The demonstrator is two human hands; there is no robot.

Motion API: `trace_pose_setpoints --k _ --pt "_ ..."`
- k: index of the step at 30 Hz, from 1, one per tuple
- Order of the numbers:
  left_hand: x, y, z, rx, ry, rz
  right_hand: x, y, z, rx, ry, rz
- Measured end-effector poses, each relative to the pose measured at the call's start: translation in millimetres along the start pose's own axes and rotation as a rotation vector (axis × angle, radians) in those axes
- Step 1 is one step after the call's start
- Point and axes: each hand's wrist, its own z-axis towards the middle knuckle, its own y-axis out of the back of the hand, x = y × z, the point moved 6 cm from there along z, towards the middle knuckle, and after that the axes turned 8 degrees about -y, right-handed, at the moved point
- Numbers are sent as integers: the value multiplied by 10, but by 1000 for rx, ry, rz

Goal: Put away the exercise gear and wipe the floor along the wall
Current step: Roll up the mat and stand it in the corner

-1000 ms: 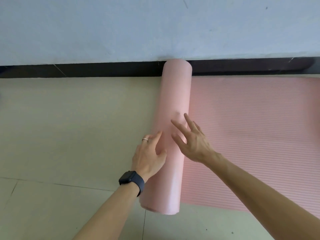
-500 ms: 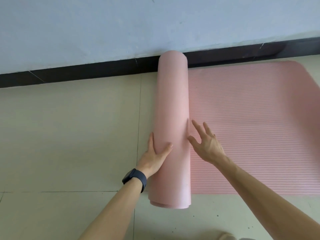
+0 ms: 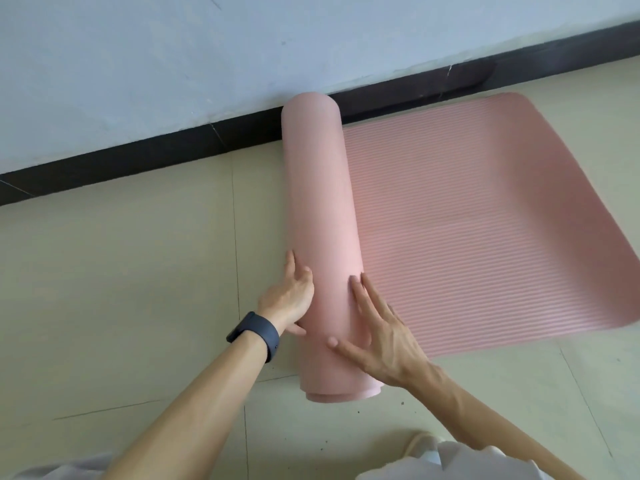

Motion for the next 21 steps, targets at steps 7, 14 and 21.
trace_pose_setpoints --k 7,14,21 --pt "-233 177 5 -64 -40 -49 -592 246 -7 -39 -304 367" --pt "-464 -471 -30 20 -75 -421 -832 513 -171 -171 -358 462" --pt "-948 -572 -18 -34 -105 -72 -546 487 -477 -251 -178 73"
